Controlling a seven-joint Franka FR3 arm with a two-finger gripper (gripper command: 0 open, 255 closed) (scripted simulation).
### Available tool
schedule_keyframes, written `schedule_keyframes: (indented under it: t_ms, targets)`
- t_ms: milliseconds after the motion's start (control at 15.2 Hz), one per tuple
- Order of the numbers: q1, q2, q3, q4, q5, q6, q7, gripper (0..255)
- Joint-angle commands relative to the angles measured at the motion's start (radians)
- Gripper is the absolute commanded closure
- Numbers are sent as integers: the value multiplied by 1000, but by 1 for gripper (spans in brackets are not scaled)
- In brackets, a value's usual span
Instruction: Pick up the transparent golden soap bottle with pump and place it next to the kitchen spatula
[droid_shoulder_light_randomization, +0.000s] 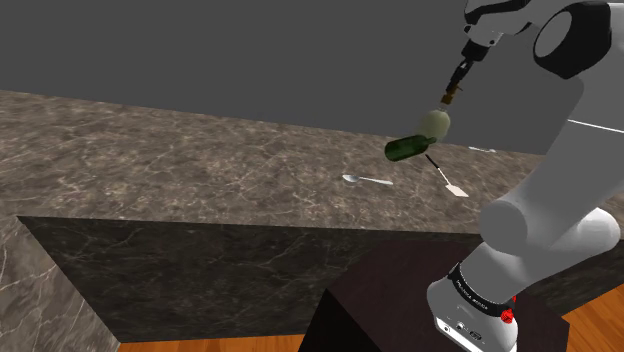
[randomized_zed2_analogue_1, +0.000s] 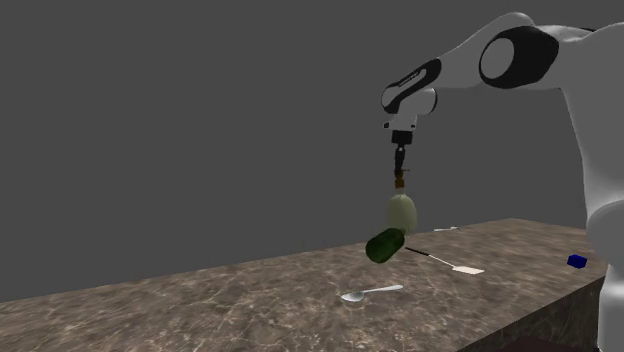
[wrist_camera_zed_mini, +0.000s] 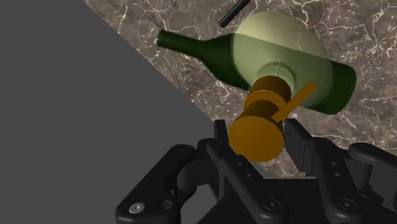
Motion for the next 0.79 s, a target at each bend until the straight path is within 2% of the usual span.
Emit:
schedule_keyframes:
  t_ms: [0,264,330,726]
  targets:
    - [-35,55,-12,78,25,-27,-45,255]
    - [-120,184,-26,262,81,-93,-125,255]
    - [-128,196,-26,279,85,-100,-131,255]
    - [-117,181,-24,176,82,-11,-137,255]
